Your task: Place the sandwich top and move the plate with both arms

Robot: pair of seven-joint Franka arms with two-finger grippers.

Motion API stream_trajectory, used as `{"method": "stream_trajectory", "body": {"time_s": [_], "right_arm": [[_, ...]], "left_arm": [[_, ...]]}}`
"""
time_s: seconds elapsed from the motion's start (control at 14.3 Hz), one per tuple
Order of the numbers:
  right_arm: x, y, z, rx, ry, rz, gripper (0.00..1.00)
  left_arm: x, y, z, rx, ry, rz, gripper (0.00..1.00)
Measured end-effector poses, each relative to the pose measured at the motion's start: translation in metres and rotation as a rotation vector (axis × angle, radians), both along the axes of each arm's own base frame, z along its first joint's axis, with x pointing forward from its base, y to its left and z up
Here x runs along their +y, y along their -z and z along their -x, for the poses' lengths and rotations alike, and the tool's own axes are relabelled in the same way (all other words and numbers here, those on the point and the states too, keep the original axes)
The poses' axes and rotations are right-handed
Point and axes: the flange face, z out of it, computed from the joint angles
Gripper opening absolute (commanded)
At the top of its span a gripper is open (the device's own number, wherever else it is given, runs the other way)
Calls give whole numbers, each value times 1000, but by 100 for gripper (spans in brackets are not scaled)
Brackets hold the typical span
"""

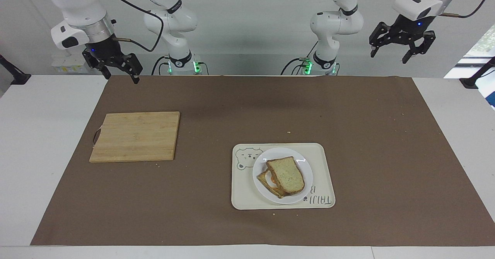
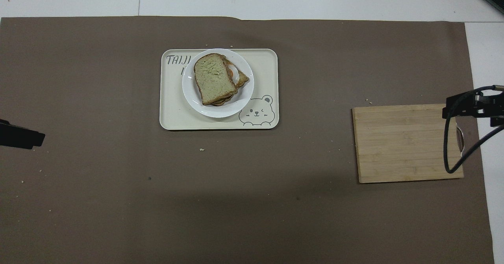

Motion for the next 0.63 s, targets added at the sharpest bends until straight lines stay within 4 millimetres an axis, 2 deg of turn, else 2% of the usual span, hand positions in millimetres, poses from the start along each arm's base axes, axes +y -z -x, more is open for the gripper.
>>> {"method": "stream_trajectory", "body": {"time_s": [0.35, 0.63], "right_arm": [[0, 0, 0, 0, 0, 0, 100], [0, 0, 0, 0, 0, 0, 100]], "left_arm": [[22, 2, -3, 5, -42, 1, 100], [28, 3, -4, 6, -79, 0, 100]]}}
